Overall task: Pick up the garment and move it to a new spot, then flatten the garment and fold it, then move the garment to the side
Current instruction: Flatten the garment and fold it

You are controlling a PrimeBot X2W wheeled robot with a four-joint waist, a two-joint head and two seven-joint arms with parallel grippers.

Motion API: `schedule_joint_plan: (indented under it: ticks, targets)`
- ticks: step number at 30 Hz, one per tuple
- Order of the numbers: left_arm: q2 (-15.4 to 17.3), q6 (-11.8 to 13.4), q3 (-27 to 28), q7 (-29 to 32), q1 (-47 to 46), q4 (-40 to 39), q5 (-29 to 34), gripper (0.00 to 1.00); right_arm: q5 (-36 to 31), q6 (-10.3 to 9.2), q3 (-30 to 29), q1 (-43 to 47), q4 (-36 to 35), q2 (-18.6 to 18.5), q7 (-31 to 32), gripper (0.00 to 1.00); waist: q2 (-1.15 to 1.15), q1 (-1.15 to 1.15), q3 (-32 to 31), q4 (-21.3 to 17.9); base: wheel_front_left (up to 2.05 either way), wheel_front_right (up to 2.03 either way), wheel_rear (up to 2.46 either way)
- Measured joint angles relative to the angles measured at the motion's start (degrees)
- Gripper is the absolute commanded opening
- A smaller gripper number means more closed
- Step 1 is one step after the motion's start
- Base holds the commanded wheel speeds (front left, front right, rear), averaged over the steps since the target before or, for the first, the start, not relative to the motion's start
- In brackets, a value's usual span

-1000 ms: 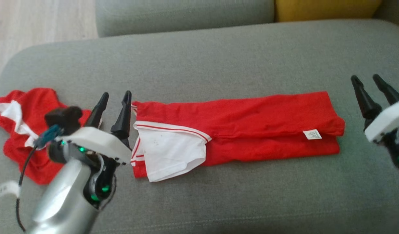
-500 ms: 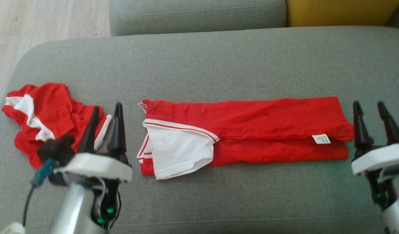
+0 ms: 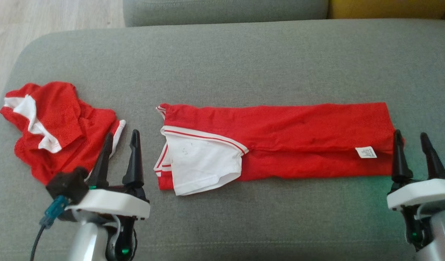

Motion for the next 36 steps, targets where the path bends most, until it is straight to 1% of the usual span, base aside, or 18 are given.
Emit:
schedule_joint_plan:
  ticks: [5, 8, 13, 18, 23, 25, 26, 27, 28, 29, 32, 36]
  targets:
    - [-0.05, 0.05, -0.82, 0.00, -0.41, -0.13, -0.26, 1.00, 0.42, 0.00, -3.96, -2.18, 4.17, 1.67, 3.91, 1.00, 0.00, 0.00, 1.39, 0.46, 0.00, 0.00, 0.00]
    - [-0.07, 0.21, -1.43, 0.00, -1.02, -0.18, -0.56, 1.00, 3.01, 0.00, -6.45, -4.95, 7.89, 3.35, 7.76, 1.00, 0.00, 0.00, 2.21, 0.82, 0.00, 0.00, 0.00]
    - [-0.08, 0.56, -1.88, 0.00, -1.92, -0.22, -0.58, 1.00, 3.04, 0.00, -9.27, -8.30, 13.23, 3.57, 11.28, 1.00, 0.00, 0.00, 3.90, 1.51, 0.00, 0.00, 0.00]
    - [-0.10, 0.64, -1.96, 0.00, -2.83, -0.64, -1.02, 1.00, 2.61, 0.00, -10.60, -11.33, 16.74, 3.58, 14.04, 1.00, 0.00, 0.00, 5.79, 2.18, 0.00, 0.00, 0.00]
    - [-0.12, 0.82, -2.36, 0.00, -3.57, -0.64, -1.31, 1.00, 2.74, 0.00, -9.91, -12.89, 18.42, 3.57, 17.31, 1.00, 0.00, 0.01, 6.75, 2.97, 0.00, 0.00, 0.00]
    - [-0.12, 1.12, -2.27, 0.00, -3.59, -0.64, -2.00, 1.00, 3.82, 0.00, -9.57, -12.99, 18.41, 3.38, 19.01, 1.00, 0.00, 0.01, 6.76, 3.18, 0.00, 0.00, 0.00]
    - [-0.13, 1.16, -2.22, 0.00, -3.59, -0.63, -2.46, 1.00, 4.92, 0.00, -8.98, -13.22, 18.44, 3.10, 20.80, 1.00, 0.00, 0.00, 6.60, 3.23, 0.00, 0.00, 0.00]
    - [-0.13, 1.25, -2.12, 0.00, -3.59, -0.63, -2.60, 1.00, 5.33, 0.00, -8.60, -13.24, 18.45, 2.93, 21.97, 0.75, 0.00, 0.01, 6.53, 3.22, 0.00, 0.00, 0.00]
    - [-0.14, 1.47, -2.01, 0.00, -3.60, -0.63, -2.60, 1.00, 5.70, 0.00, -8.21, -13.30, 18.41, 2.71, 22.87, 0.33, 0.00, 0.00, 6.45, 3.20, 0.00, 0.00, 0.00]
    - [-0.14, 1.59, -1.81, 0.00, -3.60, -0.63, -2.60, 1.00, 6.10, 0.00, -7.90, -13.32, 18.36, 2.45, 23.54, 0.00, 0.00, 0.00, 6.36, 3.17, 0.00, 0.00, 0.00]
    - [-0.14, 1.59, -1.48, 0.00, -3.60, -0.63, -2.63, 1.00, 6.98, 0.00, -7.09, -13.20, 18.17, 1.93, 24.65, 0.00, 0.00, 0.00, 6.15, 3.03, 0.00, 0.00, 0.00]
    - [-0.16, 1.59, -1.22, 0.00, -3.61, -0.63, -2.67, 1.00, 7.05, 0.00, -6.89, -13.12, 18.08, 1.78, 24.66, 0.00, 0.00, 0.00, 5.78, 2.66, 0.00, 0.00, 0.00]
